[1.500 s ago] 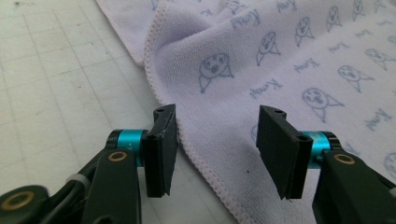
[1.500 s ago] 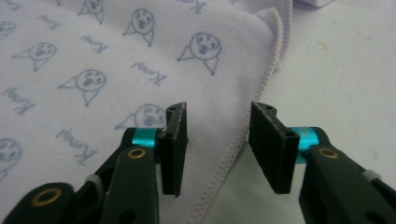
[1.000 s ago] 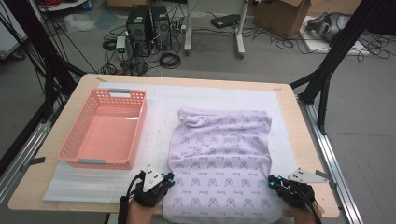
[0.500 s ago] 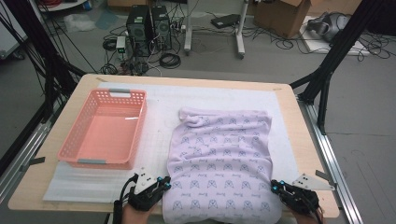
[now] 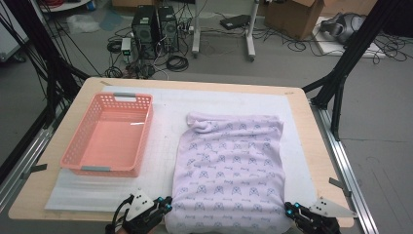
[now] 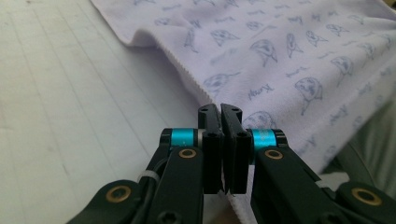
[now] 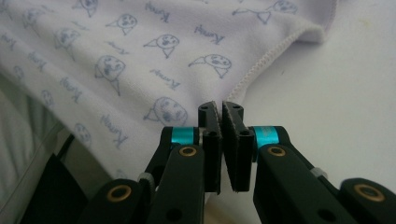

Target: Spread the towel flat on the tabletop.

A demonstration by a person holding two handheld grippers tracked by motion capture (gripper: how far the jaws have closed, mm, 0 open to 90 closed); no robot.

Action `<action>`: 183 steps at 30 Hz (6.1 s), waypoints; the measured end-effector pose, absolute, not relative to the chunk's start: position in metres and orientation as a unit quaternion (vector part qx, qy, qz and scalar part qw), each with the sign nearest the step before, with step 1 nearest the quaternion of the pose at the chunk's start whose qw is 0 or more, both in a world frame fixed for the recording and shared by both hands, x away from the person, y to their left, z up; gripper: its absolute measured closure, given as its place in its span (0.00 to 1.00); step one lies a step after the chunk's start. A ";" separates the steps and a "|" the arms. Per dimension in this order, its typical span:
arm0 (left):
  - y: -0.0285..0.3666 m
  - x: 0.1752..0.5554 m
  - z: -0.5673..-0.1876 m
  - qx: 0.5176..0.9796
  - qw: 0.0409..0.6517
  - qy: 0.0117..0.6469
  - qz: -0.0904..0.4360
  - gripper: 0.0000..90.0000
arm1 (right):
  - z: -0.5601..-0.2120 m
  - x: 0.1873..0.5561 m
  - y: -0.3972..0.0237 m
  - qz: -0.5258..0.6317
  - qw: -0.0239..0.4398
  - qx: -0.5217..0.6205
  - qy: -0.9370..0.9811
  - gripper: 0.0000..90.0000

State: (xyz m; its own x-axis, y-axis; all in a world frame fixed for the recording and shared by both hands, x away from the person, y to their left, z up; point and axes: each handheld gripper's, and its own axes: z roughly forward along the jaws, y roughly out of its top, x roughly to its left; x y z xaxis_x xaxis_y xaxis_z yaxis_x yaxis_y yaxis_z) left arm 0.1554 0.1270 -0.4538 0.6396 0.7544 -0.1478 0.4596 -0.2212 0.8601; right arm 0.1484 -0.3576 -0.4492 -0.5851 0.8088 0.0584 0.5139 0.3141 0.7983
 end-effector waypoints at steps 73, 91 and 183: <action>0.100 0.208 -0.458 0.770 0.444 0.425 0.171 0.97 | -0.453 0.191 -0.346 0.392 0.201 0.444 0.781 0.96; 0.114 0.174 -0.450 0.764 0.482 0.402 0.150 0.65 | -0.439 0.140 -0.369 0.411 0.180 0.443 0.776 0.77; 0.118 0.268 -0.436 0.719 0.559 0.373 0.176 0.27 | -0.431 0.240 -0.369 0.461 0.255 0.433 0.732 0.25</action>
State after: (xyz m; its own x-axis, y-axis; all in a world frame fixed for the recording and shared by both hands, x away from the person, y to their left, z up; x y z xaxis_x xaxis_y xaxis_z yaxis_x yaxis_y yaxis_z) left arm 0.2676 0.1176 -0.4362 0.6590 0.7341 -0.1640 0.3394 -0.0956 0.9358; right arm 0.2401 -0.3691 -0.4311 -0.4949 0.8686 0.0251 0.3978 0.2008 0.8952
